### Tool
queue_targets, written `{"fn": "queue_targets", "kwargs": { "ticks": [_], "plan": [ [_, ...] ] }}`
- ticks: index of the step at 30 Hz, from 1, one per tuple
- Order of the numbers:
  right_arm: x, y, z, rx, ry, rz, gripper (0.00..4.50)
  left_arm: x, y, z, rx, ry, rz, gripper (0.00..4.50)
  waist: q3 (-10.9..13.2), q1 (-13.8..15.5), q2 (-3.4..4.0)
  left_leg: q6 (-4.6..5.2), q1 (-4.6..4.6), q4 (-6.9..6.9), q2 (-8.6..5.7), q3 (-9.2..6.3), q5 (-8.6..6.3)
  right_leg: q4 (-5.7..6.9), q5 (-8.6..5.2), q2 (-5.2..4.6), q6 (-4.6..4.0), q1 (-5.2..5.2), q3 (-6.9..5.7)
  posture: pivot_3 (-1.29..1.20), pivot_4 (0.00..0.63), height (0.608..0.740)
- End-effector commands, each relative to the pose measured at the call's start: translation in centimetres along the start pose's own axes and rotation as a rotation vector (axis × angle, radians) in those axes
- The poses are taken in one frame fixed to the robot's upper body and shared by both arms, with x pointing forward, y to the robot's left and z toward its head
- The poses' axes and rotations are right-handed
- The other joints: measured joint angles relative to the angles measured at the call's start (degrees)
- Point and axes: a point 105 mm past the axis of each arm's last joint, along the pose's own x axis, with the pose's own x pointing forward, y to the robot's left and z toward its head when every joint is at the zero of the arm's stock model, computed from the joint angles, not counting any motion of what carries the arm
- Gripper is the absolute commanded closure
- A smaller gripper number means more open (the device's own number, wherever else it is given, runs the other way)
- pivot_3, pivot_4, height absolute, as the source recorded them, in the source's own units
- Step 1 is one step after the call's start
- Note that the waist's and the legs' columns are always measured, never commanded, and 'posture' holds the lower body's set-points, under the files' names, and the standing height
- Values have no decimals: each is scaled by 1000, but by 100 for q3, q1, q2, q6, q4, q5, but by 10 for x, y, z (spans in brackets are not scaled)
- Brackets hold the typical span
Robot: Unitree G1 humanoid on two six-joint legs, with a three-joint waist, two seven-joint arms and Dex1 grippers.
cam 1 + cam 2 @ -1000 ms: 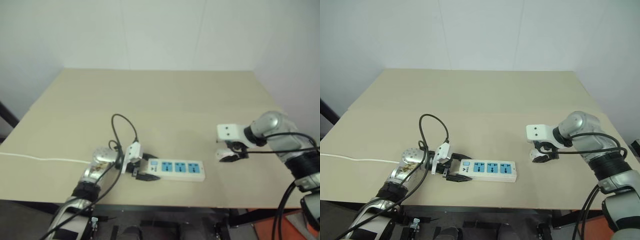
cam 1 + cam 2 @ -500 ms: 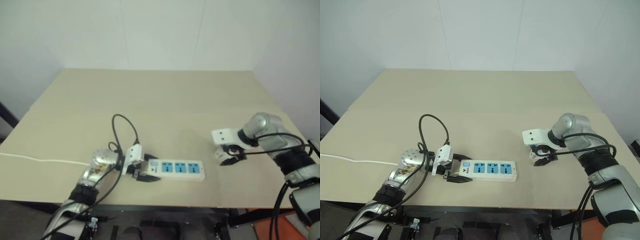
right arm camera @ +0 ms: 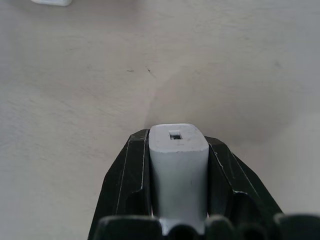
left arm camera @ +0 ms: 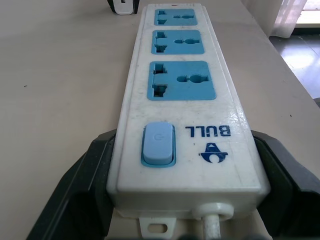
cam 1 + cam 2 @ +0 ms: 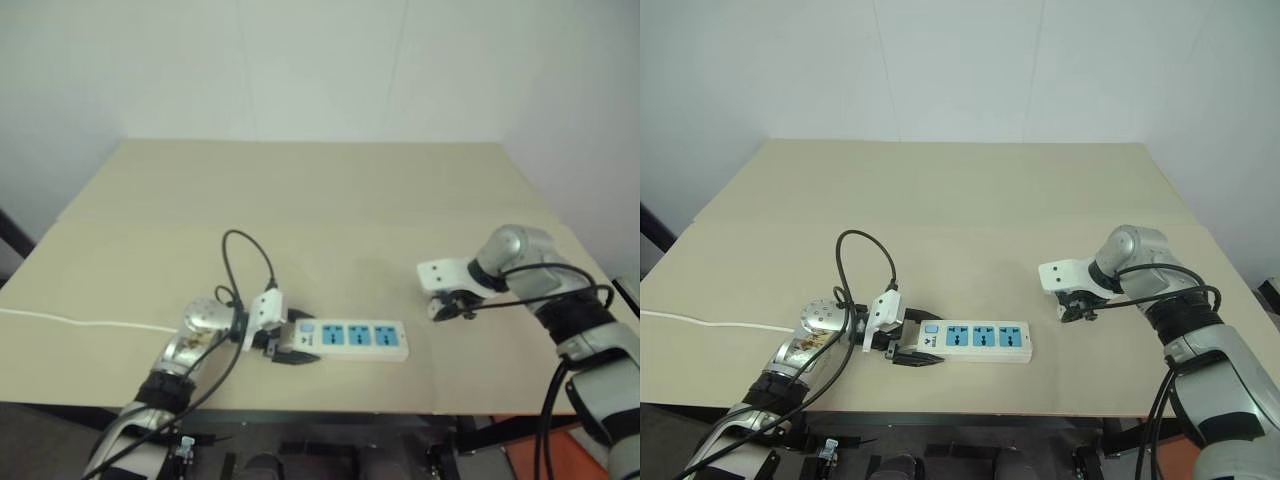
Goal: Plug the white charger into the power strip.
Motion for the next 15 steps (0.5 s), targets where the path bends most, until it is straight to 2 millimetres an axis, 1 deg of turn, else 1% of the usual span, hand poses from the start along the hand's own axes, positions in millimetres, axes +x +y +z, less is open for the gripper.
{"fn": "queue_targets", "kwargs": {
  "ticks": [1, 3, 4, 5, 7, 8, 10, 11, 13, 15],
  "plan": [
    [-28, -31, 22, 36, -135, -205, 3339, 5, -9, -10, -29, 40, -40, 1207, -1, 1, 2, 0, 0, -1, 0, 0, 0, 1, 0, 0, 0, -1, 0, 0, 150, 740],
    [-54, -53, 44, 103, -297, -343, 3339, 4, -8, -11, -32, 44, -35, 1207, 0, 2, 4, 0, -2, -2, 0, 0, 0, 4, 0, 1, -2, -5, 0, 0, 150, 740],
    [-67, -61, 53, 138, -378, -401, 3339, 3, -8, -12, -33, 46, -33, 1207, 1, -2, 5, 0, -5, -2, 0, 0, 0, 4, 0, 0, -2, -9, 2, 0, 150, 740],
    [-79, -68, 65, 178, -495, -460, 3339, 2, -8, -12, -34, 47, -32, 1207, 0, 1, 6, 0, -7, -2, -1, 0, 0, 5, 1, 0, -2, -10, 2, 0, 150, 740],
    [-97, -72, 91, 247, -762, -545, 3339, 1, -9, -13, -37, 48, -31, 1207, -1, 5, 6, 0, -8, -5, 1, -6, 0, 5, 1, 1, -4, -9, -3, 0, 150, 740],
    [-101, -68, 100, 275, -876, -550, 3339, 0, -9, -13, -39, 49, -31, 1207, -3, 8, 5, 0, -7, -6, 1, -9, 0, 7, 1, 0, -5, -9, -4, 0, 150, 740],
    [-97, -55, 113, 303, -1025, -561, 3339, -1, -9, -14, -41, 53, -30, 1207, -16, 24, -6, 1, -9, -13, 2, -18, -1, 5, 0, 0, -7, -6, -13, 0, 150, 740],
    [-92, -48, 116, 314, -1067, -556, 3339, -1, -8, -14, -42, 54, -29, 1207, -23, 33, -13, 0, -11, -12, 2, -22, -1, 6, -1, 0, -8, -6, -17, 0, 150, 740],
    [-74, -29, 126, 348, -1109, -507, 3339, 0, -8, -13, -42, 55, -29, 1207, -25, 38, -15, 0, -15, -10, 0, -26, -1, 5, -1, -1, -7, -5, -20, 0, 150, 740],
    [-61, -8, 136, 373, -1177, -413, 3339, 0, -8, -13, -42, 55, -29, 1207, -25, 29, -14, 0, -16, -6, -2, -22, 0, 11, -1, -2, -7, -10, -17, 0, 150, 740]
  ]
}}
